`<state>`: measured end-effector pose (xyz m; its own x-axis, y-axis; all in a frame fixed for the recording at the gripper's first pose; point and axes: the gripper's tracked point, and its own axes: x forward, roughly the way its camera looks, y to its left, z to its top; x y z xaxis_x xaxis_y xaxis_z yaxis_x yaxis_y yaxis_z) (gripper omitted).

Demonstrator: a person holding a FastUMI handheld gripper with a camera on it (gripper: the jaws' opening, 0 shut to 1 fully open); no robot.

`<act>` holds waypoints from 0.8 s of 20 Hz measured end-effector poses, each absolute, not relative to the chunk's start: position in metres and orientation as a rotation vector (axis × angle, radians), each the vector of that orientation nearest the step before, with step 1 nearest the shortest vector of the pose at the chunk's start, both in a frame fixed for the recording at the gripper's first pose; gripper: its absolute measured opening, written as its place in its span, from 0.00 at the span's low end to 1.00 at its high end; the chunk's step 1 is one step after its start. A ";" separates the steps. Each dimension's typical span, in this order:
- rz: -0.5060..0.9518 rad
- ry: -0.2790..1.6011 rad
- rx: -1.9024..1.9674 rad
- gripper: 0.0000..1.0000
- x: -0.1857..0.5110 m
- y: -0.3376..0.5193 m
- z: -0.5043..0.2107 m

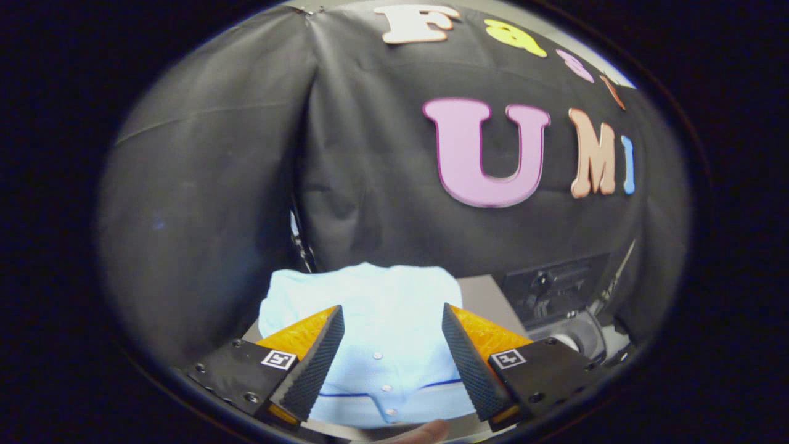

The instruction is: Put the clothes into the washing machine and then close the washing machine lid.

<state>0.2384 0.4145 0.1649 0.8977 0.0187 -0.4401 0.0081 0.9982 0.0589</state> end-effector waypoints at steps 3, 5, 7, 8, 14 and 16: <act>0.010 0.586 0.037 0.98 0.263 0.436 0.137; -0.045 0.581 0.057 0.98 0.267 0.438 0.136; -0.058 0.654 0.029 0.99 0.269 0.442 0.117; -0.036 0.713 -0.002 0.97 0.267 0.446 0.100; -0.018 0.616 0.000 0.96 0.293 0.451 0.098; -0.033 0.620 0.045 0.88 0.292 0.449 0.096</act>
<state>0.2918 0.4493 0.0957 0.8136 -0.0175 -0.5811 0.0447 0.9985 0.0326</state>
